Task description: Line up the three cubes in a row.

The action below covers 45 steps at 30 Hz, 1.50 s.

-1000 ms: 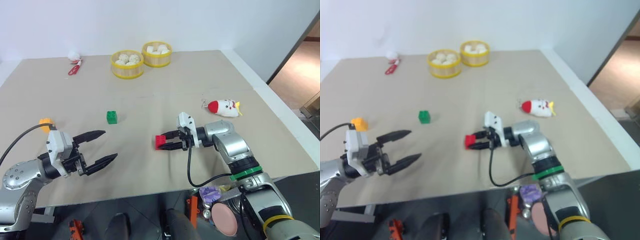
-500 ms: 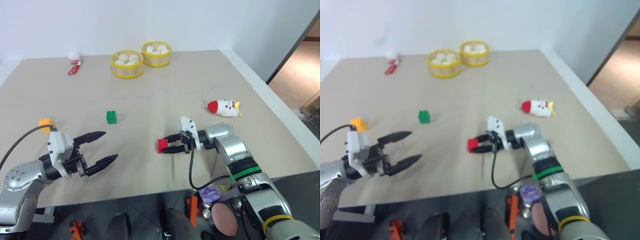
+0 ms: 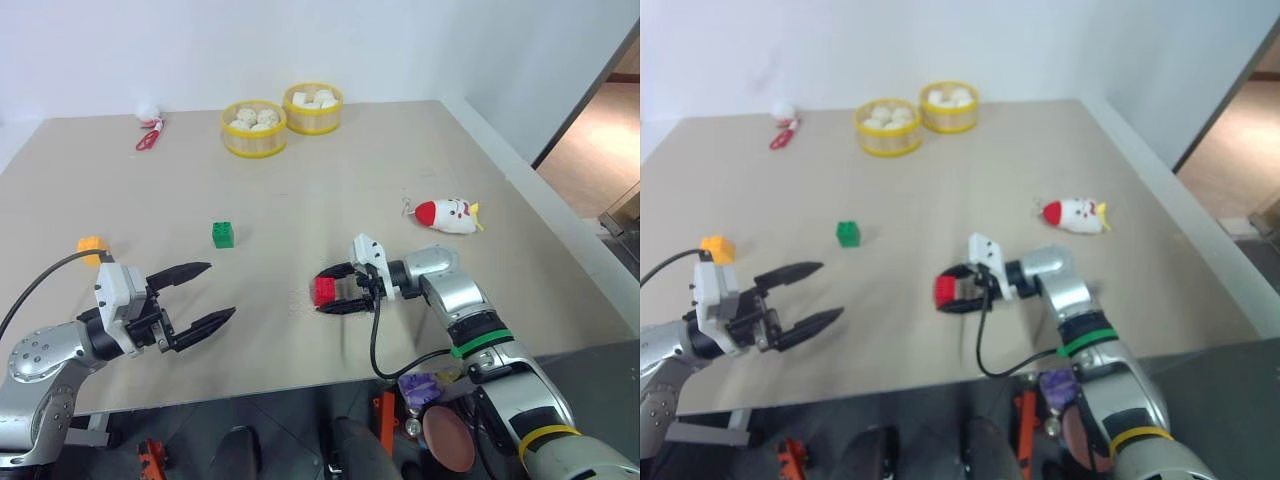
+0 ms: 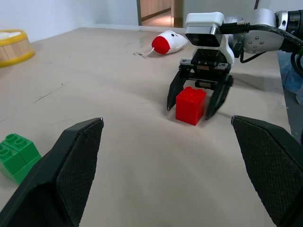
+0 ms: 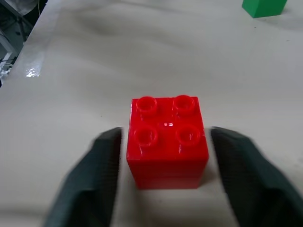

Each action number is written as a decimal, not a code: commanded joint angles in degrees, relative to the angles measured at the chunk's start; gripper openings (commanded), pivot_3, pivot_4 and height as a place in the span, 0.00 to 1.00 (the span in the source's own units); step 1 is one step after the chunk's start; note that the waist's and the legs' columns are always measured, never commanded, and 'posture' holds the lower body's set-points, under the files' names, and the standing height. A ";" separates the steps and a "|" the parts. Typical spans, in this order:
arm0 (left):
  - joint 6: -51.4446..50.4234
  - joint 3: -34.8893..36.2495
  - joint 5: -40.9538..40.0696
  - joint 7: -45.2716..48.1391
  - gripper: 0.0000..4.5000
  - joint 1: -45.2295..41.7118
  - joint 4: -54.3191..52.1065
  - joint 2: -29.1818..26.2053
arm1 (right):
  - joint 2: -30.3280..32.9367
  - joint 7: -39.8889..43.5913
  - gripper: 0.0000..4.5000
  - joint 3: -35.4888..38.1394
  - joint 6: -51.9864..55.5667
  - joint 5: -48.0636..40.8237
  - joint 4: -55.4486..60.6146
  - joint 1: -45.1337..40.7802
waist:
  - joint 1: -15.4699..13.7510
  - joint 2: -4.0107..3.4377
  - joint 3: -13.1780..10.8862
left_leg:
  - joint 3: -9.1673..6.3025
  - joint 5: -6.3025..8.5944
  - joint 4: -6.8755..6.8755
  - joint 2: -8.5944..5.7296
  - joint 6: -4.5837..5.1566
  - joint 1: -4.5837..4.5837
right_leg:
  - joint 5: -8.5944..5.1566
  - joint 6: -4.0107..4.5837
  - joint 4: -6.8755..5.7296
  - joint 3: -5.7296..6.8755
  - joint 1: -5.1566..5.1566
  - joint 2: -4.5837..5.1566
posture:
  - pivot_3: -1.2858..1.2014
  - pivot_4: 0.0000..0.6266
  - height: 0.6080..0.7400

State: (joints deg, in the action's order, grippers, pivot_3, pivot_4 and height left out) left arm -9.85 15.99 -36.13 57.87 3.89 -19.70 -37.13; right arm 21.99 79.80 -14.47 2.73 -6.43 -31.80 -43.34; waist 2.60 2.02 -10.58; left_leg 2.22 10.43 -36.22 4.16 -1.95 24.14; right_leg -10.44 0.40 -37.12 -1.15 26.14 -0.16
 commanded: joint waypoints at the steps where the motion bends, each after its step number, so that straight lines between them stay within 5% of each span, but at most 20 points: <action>1: 0.62 0.43 -0.45 -0.20 1.00 -0.33 -1.85 -0.01 | 1.16 2.38 0.99 -0.21 0.12 -0.50 1.10 -1.37 | 0.00 0.00 0.00 | 0.00 0.00 0.00 0.00 0.00 0.00 | 0.00 0.00 0.00 0.00 0.00 0.00 | 0.52 0.24 1.00; 12: -0.27 -0.14 0.63 -0.48 1.00 -0.03 0.01 -0.41 | 8.07 7.09 0.99 0.37 1.93 -0.98 3.72 -1.22 | -0.02 0.00 0.00 | -0.01 0.00 0.00 0.00 0.00 -0.01 | 0.00 0.01 0.00 0.00 0.00 -0.01 | 0.52 0.24 1.00; 19: -1.44 -4.91 11.85 -8.44 1.00 -0.27 4.29 0.14 | 13.27 3.44 0.99 5.29 1.10 -2.16 2.97 -4.53 | -0.01 -0.01 -0.02 | 0.05 0.00 -0.01 -0.03 0.00 -0.01 | 0.00 0.01 0.00 -0.06 0.02 0.02 | 0.52 0.24 1.00; 26: -10.67 -7.21 13.98 -22.62 1.00 -7.59 4.91 8.01 | 9.39 -5.64 0.99 12.56 7.74 -8.26 6.05 -10.60 | -0.02 0.01 0.00 | -0.01 -0.01 -0.02 -0.02 0.01 -0.03 | 0.17 -0.11 -0.03 -0.08 0.01 -0.05 | 0.52 0.24 1.00; 45: -27.57 -6.52 17.99 -45.36 1.00 -20.67 9.90 17.85 | 4.54 -10.50 0.99 10.44 11.95 -10.45 17.04 -7.49 | -0.06 0.02 0.00 | -0.09 -0.02 -0.11 -0.04 0.02 0.01 | 0.35 -0.37 -0.03 -0.14 -0.06 -0.11 | 0.52 0.24 1.00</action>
State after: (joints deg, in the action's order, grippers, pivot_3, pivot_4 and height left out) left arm -37.06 9.49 -18.86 13.17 -15.56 -9.40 -19.16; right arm 26.36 69.58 -4.72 14.66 -15.52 -17.52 -50.30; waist 2.54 2.04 -10.58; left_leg 2.13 10.41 -36.33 4.12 -1.93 24.15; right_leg -10.09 0.04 -37.15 -1.29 26.07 -0.28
